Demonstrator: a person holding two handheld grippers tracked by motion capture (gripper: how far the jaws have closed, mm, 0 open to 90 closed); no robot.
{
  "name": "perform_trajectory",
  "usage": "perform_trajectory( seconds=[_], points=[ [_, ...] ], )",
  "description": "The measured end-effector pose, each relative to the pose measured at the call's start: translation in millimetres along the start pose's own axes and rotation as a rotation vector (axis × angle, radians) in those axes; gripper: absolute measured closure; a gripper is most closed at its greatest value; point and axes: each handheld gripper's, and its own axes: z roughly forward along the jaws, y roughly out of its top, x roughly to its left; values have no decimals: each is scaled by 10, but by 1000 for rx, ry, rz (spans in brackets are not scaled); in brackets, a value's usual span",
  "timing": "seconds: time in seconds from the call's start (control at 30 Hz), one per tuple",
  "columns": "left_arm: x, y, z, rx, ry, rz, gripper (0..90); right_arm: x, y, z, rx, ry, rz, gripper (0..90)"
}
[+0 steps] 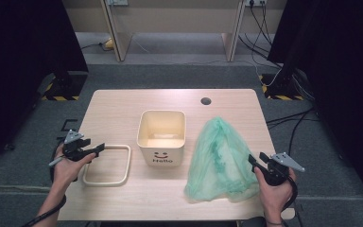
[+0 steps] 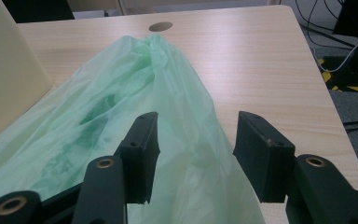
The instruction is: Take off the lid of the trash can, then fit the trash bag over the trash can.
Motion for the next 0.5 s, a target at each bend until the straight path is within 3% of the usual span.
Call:
perform_trajectory(
  seconds=[0.2, 0.5],
  points=[
    [-73, 121, -36, -27, -21, 9, 289, 3, 3, -2, -8, 3, 4, 492],
    [-150, 182, -87, -40, -37, 37, 291, 33, 20, 27, -5, 14, -4, 491]
  ],
)
